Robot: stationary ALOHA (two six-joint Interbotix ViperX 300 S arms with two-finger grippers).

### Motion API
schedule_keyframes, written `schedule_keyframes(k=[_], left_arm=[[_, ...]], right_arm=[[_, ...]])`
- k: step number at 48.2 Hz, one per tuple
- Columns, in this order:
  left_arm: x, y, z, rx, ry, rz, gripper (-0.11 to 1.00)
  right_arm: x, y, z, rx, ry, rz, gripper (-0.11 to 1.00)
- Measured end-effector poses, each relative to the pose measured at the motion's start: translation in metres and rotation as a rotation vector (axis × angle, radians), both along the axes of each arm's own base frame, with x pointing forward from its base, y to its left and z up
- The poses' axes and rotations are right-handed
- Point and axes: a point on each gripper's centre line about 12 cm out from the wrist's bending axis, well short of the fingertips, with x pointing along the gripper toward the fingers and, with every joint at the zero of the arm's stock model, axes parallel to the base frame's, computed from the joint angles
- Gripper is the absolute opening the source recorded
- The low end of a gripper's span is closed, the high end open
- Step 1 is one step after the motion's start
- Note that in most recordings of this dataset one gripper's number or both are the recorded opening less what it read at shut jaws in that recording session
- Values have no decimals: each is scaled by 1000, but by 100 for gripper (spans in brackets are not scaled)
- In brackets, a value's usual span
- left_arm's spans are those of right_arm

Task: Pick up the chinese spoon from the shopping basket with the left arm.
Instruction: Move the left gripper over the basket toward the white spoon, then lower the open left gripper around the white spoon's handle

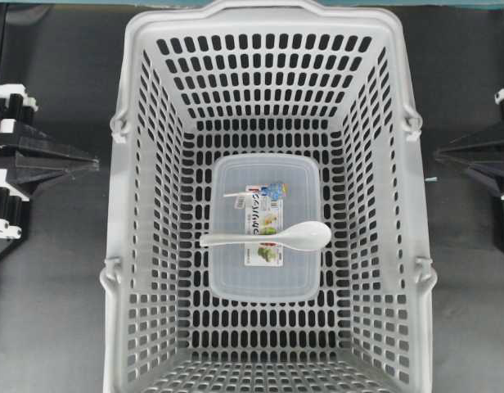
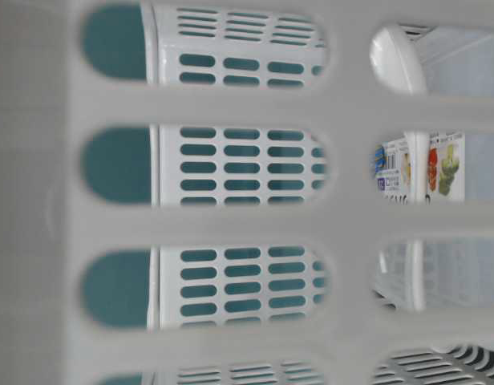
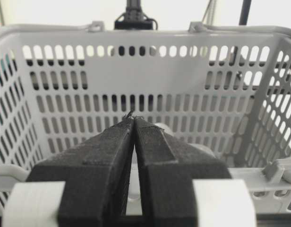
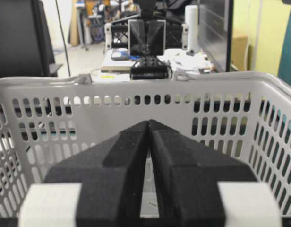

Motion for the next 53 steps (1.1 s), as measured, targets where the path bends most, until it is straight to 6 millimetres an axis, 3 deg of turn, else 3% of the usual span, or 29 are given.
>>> schedule_keyframes(k=[4, 7, 16, 30, 38, 45, 53], left_arm=[[1, -2, -2, 1, 29, -10, 2], [4, -3, -4, -9, 71, -20, 0], [18, -4, 8, -33, 206, -18, 0], [58, -10, 39, -16, 417, -27, 0], [91, -16, 43, -8, 558, -36, 0], [122, -19, 42, -6, 658, -34, 0], [157, -22, 30, 2, 802, -29, 0]], right_arm=[[0, 1, 0, 8, -2, 3, 7], [0, 1, 0, 18, 2, 4, -1], [0, 1, -2, 41, 18, 7, -1], [0, 1, -6, 43, 52, 5, -1], [0, 1, -9, 43, 77, 6, 0], [0, 1, -9, 43, 81, 6, 14], [0, 1, -9, 43, 81, 6, 49]])
